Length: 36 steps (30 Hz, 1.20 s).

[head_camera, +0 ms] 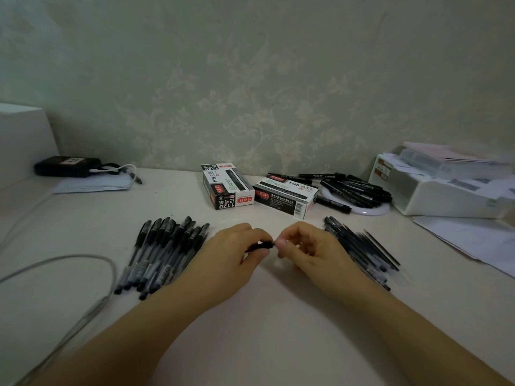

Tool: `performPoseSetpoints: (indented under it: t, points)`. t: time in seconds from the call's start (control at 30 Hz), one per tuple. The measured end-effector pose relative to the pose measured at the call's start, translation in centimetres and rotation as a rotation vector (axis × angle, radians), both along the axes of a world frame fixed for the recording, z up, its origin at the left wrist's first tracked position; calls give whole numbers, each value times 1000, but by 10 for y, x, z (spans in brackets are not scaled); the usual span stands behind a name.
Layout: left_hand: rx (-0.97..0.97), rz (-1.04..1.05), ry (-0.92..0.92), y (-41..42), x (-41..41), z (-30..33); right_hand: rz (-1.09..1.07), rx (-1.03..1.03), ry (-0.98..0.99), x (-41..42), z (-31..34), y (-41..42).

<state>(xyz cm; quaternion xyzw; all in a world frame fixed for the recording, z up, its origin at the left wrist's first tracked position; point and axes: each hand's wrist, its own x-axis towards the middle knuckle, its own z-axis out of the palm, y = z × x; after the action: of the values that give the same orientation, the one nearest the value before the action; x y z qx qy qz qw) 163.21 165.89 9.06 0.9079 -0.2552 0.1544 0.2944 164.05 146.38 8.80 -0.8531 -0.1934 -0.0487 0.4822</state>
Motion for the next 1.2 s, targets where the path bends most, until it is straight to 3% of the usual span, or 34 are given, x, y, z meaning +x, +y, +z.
performPoseSetpoints:
  t: [0.9, 1.2]
  points:
    - [-36, -14, -17, -1, 0, 1, 77, -39, -45, 0, -1, -1]
    - [-26, 6, -151, 0, -4, 9, 82, 45, 24, 1, 1, 1]
